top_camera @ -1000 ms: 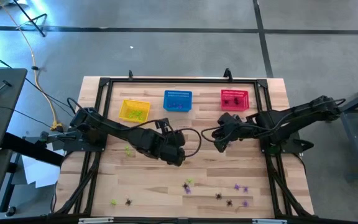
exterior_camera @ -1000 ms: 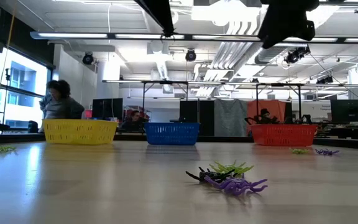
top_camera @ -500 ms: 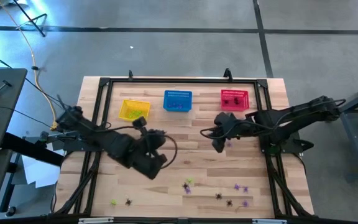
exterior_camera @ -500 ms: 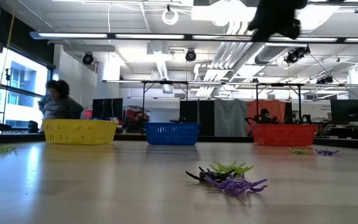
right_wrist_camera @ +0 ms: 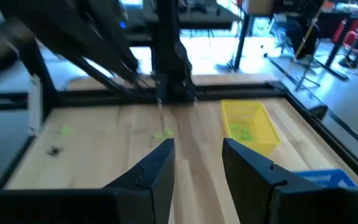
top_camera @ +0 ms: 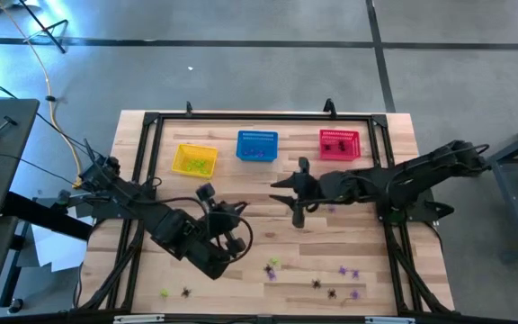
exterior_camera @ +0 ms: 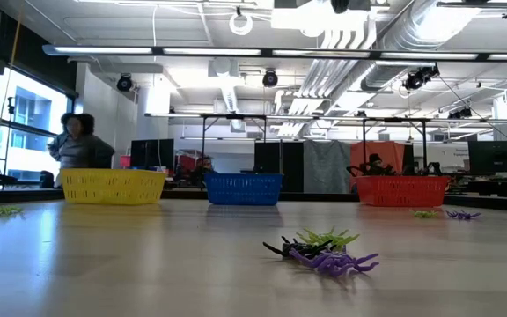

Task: Sort Halloween decoration
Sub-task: Put the black spider toy into the red bin

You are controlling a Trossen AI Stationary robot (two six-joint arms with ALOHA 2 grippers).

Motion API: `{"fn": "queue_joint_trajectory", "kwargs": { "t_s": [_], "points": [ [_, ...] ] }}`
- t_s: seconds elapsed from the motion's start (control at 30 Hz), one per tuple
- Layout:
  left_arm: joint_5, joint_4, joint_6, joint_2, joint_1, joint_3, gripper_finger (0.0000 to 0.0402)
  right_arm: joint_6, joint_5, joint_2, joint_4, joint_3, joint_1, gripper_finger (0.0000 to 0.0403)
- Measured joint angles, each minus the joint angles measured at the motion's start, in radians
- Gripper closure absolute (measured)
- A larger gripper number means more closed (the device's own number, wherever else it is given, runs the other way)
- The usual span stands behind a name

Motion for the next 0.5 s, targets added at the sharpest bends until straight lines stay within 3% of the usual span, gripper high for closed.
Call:
{"fn": "queue_joint_trajectory", "kwargs": {
  "t_s": [0.3,0.5],
  "points": [
    [0.024,0.147,0.089,0.004,-0.001,0.000,0.0402,-0.043,-0.029,0.101,0.120,0.000,0.000,0.0273],
    [0.029,0.203,0.136,0.005,0.013,-0.001,0.0402,-0.035,-0.068,0.102,0.168,0.000,0.002,0.0273]
  ]
}}
